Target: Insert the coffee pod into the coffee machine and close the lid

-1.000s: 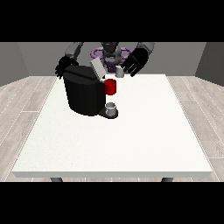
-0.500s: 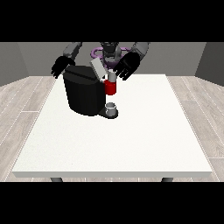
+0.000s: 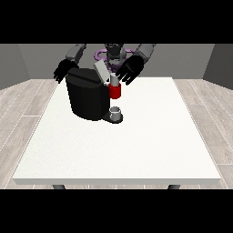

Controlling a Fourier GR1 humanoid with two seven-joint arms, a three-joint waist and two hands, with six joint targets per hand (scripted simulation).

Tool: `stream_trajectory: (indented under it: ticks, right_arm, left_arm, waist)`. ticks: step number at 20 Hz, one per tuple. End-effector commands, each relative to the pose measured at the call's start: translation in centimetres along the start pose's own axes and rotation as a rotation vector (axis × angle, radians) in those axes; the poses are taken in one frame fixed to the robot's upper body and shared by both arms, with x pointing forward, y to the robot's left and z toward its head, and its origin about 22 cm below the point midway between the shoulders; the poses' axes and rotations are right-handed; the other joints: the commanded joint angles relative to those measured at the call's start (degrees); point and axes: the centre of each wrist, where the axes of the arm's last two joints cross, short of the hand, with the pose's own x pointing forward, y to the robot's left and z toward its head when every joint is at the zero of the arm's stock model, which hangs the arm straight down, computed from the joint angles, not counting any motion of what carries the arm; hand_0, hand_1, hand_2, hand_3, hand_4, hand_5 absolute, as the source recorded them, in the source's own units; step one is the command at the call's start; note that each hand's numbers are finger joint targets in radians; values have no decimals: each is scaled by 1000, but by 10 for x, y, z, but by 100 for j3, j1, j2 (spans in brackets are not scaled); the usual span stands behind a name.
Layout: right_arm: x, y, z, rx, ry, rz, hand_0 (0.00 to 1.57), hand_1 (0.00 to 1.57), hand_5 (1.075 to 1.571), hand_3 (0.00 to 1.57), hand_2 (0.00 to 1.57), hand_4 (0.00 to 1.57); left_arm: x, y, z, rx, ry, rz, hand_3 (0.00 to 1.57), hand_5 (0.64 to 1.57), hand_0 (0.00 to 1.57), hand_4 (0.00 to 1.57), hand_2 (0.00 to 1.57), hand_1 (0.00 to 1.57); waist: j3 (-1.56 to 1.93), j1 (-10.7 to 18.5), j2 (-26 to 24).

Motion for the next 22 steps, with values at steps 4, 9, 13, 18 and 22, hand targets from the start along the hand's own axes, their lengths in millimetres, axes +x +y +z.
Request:
stream_trajectory:
  ticks: [4,9,13,18,22]
  right_arm:
    - [-12,-14,9,-2,-61,5,0,0,1571,0,0,525]
    - [-1,-6,2,1,14,-6,0,0,1571,0,0,442]
    - [8,-24,-6,13,-38,7,0,0,1571,0,0,435]
    - [0,-25,1,-24,-16,-11,0,0,1571,0,0,446]
    - [-8,-2,12,18,-8,-9,0,0,1571,0,0,418]
  left_arm:
    - [-13,-5,6,46,-15,-32,1200,1571,1203,500,1272,1203]
    - [-3,-14,0,-30,20,2,1185,1571,1160,506,1244,1160]
    - [-1,-4,-1,10,-2,-5,1191,1571,1208,493,1265,1208]
    - [-17,-16,6,-36,17,-17,1171,1571,1221,485,1265,1221]
    - [-14,-21,3,-27,27,-11,1123,1571,1211,460,1239,1211]
  waist:
    - [0,-43,288]
    - [-2,1,-86]
    - [-1,-108,182]
    - [-1,22,44]
    - [-2,-137,176]
